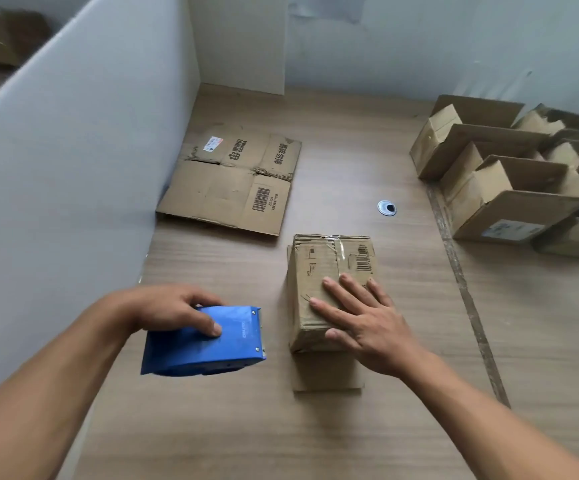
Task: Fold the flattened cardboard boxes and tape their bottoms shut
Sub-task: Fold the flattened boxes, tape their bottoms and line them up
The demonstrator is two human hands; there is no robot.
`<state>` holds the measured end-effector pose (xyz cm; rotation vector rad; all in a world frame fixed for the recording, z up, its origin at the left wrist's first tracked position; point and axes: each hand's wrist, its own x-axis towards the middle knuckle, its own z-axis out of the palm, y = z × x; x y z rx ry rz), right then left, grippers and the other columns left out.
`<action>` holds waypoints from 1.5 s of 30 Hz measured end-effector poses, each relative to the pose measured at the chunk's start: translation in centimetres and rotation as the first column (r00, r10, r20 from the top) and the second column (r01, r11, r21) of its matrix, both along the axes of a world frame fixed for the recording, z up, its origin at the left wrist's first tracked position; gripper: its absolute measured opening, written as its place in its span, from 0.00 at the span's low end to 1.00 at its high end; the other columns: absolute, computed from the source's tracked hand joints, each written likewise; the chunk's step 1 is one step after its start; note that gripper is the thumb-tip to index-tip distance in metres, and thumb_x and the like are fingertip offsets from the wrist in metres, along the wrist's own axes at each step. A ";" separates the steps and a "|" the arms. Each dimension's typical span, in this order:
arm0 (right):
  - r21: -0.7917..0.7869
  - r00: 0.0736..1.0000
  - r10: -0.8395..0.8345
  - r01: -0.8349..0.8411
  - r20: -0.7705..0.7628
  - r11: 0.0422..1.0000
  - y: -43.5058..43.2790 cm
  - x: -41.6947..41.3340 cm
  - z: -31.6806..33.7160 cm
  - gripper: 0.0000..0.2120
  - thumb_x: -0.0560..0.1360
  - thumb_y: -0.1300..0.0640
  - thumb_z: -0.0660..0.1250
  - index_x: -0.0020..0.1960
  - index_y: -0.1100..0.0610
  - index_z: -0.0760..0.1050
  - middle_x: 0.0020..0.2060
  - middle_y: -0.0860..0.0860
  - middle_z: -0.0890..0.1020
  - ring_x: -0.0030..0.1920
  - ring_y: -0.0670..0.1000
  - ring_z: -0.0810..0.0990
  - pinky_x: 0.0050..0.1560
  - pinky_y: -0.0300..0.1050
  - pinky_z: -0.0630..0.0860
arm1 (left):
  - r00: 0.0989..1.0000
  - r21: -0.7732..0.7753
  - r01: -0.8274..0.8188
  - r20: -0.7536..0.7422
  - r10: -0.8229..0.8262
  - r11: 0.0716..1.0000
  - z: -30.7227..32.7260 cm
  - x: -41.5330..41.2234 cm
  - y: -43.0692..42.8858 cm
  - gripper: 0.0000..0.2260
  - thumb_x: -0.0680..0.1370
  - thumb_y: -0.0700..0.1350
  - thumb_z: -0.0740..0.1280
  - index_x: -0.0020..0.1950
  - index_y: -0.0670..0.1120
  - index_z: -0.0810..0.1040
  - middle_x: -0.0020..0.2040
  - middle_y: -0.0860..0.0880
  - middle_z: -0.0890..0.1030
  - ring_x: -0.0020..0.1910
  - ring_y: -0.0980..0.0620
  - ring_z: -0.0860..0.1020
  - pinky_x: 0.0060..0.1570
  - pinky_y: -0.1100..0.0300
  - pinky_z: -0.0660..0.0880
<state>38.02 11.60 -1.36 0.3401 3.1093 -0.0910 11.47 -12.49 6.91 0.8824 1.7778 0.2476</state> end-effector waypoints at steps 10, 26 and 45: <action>-0.003 0.999 -0.015 0.015 0.033 1.000 0.0 0.2 0.2 0.24 0.82 0.33 0.41 0.77 0.30 0.47 0.78 0.43 0.60 0.78 0.49 0.56 0.72 0.55 0.54 | 0.998 -0.059 0.059 0.036 -0.057 0.997 -4.8 1.2 3.5 0.10 0.75 0.52 0.71 0.56 0.61 0.83 0.49 0.59 0.85 0.51 0.56 0.82 0.55 0.60 0.75; 0.007 1.000 -0.029 0.029 0.012 1.000 -0.5 0.0 -0.1 0.24 0.81 0.32 0.41 0.76 0.29 0.47 0.78 0.42 0.58 0.78 0.49 0.54 0.73 0.54 0.52 | 0.990 0.043 0.141 -0.026 -0.140 0.989 -6.1 2.4 5.5 0.15 0.75 0.56 0.71 0.62 0.61 0.79 0.54 0.58 0.83 0.53 0.55 0.81 0.59 0.55 0.76; -0.051 0.990 -0.119 0.115 -0.073 0.992 -3.5 -1.4 0.3 0.28 0.71 0.35 0.60 0.68 0.42 0.67 0.71 0.52 0.69 0.76 0.61 0.63 0.70 0.74 0.58 | 0.735 0.096 -0.078 -0.667 0.122 0.992 -10.8 6.2 -0.8 0.29 0.81 0.52 0.59 0.80 0.57 0.51 0.62 0.45 0.76 0.56 0.41 0.78 0.51 0.52 0.73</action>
